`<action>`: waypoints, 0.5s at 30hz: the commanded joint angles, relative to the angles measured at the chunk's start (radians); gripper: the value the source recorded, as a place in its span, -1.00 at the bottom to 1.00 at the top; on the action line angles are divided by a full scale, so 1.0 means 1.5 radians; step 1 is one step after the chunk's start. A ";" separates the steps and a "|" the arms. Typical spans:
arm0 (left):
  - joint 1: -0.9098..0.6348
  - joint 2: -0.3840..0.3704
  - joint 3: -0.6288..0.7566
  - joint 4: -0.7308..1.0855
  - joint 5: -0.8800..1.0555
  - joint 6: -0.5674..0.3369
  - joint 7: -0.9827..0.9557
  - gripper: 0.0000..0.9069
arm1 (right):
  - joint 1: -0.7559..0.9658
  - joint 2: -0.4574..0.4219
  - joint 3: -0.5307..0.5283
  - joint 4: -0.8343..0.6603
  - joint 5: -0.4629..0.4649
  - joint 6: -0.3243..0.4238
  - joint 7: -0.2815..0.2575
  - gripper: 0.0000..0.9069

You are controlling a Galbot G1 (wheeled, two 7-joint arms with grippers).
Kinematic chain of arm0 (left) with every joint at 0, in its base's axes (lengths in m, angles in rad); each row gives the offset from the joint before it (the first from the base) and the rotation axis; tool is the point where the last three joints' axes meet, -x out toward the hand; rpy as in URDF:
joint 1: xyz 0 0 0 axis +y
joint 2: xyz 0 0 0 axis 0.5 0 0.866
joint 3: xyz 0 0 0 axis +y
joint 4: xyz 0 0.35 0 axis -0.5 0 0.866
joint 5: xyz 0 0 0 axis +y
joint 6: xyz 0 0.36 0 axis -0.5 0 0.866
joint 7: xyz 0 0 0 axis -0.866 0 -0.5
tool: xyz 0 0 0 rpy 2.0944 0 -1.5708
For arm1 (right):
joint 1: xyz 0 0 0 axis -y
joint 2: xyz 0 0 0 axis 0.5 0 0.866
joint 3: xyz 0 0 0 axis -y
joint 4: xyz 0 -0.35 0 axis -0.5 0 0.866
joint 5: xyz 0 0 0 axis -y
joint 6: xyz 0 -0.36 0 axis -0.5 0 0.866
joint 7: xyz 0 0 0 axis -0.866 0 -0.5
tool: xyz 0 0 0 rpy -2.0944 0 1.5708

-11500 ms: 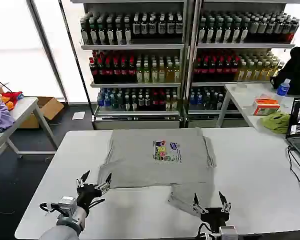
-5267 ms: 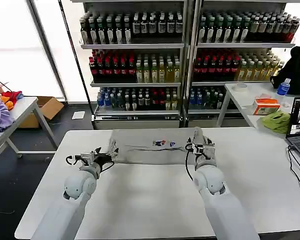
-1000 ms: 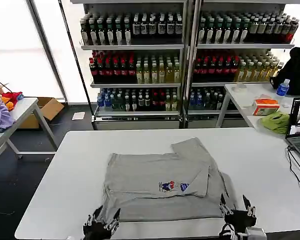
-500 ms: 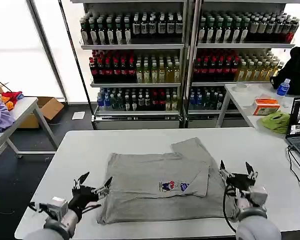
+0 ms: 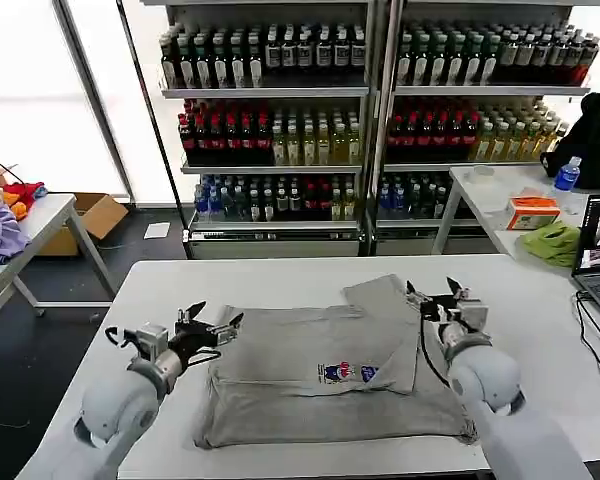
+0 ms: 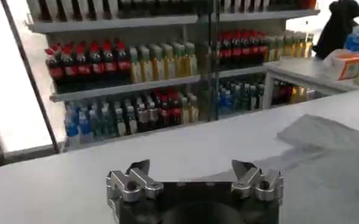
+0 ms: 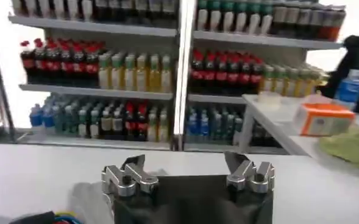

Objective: Fold and organize the clothes.

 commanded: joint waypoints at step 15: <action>-0.181 -0.051 0.105 0.256 -0.010 0.005 0.014 1.00 | 0.219 0.111 -0.087 -0.350 -0.029 -0.007 -0.032 1.00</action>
